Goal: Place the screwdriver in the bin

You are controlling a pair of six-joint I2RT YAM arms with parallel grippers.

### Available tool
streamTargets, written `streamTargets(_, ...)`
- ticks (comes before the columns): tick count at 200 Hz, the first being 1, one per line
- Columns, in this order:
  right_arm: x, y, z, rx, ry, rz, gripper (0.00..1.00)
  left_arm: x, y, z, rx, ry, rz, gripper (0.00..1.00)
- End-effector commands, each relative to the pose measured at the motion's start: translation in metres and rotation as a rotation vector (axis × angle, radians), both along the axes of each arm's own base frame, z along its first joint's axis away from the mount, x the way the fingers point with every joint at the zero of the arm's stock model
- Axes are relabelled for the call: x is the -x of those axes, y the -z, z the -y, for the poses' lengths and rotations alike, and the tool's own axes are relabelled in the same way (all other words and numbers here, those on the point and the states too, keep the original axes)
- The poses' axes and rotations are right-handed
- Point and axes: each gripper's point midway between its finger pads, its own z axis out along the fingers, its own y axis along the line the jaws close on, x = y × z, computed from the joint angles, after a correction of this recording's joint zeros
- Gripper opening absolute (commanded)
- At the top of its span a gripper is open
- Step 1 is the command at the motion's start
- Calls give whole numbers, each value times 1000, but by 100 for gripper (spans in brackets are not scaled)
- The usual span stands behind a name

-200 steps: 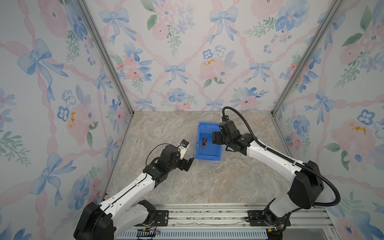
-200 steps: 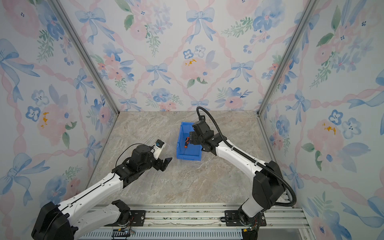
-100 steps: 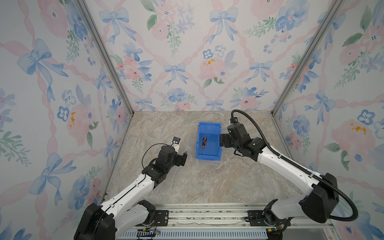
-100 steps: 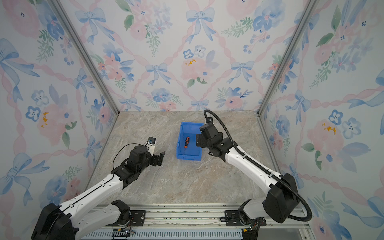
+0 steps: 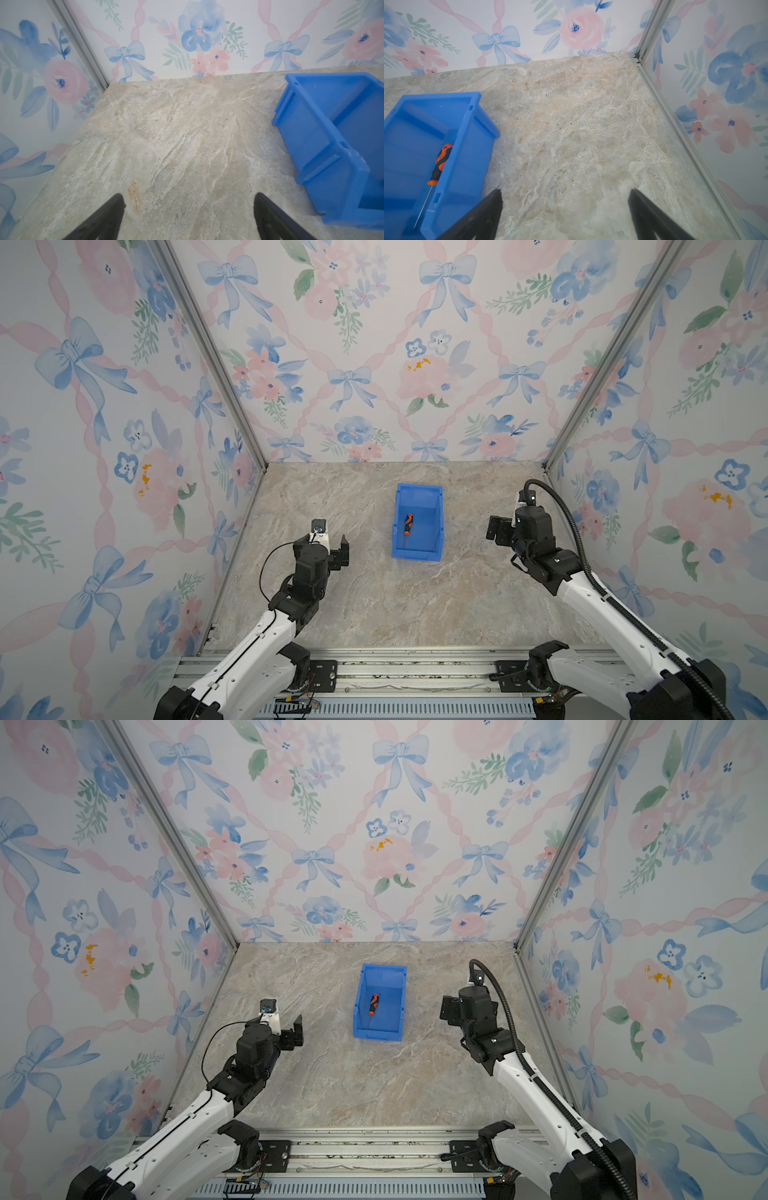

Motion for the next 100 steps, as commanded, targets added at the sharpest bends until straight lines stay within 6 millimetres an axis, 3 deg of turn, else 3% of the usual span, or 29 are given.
streamTargets(1,-4,6,-12,-5,-116,50,97,4,-2,-24,37,-90,45,98)
streamTargets(21,-1,18,-21,35,-201,42,97,7,-3,-34,73,-105,76,98)
streamTargets(44,2,36,-10,113,-193,13,97,8,-6,-40,83,-89,104,98)
streamTargets(73,8,59,12,138,-129,-22,97,11,14,-62,48,-176,58,98)
streamTargets(100,11,74,17,147,-122,-25,97,12,31,-76,49,-224,21,98)
